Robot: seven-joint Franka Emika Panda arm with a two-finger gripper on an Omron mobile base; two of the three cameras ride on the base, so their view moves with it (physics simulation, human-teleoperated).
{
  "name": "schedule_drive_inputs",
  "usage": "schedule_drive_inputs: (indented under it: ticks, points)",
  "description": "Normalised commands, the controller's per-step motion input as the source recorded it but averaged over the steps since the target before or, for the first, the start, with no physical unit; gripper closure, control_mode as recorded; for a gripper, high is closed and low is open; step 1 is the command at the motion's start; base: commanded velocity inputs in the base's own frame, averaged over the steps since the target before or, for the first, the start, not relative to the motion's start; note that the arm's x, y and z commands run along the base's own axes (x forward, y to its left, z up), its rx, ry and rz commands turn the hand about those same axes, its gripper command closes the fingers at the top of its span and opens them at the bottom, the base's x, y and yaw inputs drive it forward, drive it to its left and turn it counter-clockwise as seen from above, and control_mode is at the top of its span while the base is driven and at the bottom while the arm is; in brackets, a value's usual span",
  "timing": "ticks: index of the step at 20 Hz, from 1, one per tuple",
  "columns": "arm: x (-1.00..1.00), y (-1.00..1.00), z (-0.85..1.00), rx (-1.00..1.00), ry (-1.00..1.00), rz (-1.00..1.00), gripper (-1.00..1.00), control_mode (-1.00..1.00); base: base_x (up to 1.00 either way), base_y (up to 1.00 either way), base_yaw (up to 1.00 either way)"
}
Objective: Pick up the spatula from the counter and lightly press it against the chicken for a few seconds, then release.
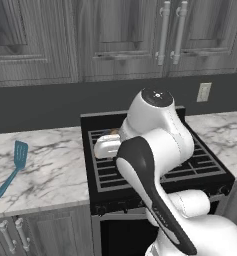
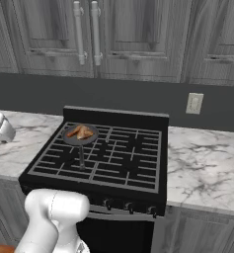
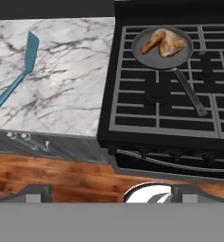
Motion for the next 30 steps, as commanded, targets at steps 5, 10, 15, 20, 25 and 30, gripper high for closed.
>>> schedule_drive_inputs:
  ticks: [5,10,15,20,25,30]
  points:
    - [-0.03,0.29,0.0,0.0,0.0,0.0,-1.0,-1.0,0.0,0.0,0.0]
    - [-0.05,0.3,-0.04,0.01,0.0,0.0,-1.0,-1.0,0.0,0.0,0.0]
    - [-0.08,0.29,-0.1,0.04,-0.02,0.0,-1.0,-1.0,0.0,0.0,0.0]
    - [0.0,0.31,-0.02,0.05,0.0,0.0,-1.0,-1.0,0.0,0.0,0.0]
    - [0.0,0.37,0.0,0.05,-0.01,0.0,-1.0,-1.0,0.0,0.0,0.0]
    - [0.0,0.4,0.0,0.05,-0.01,0.0,-1.0,-1.0,0.0,0.0,0.0]
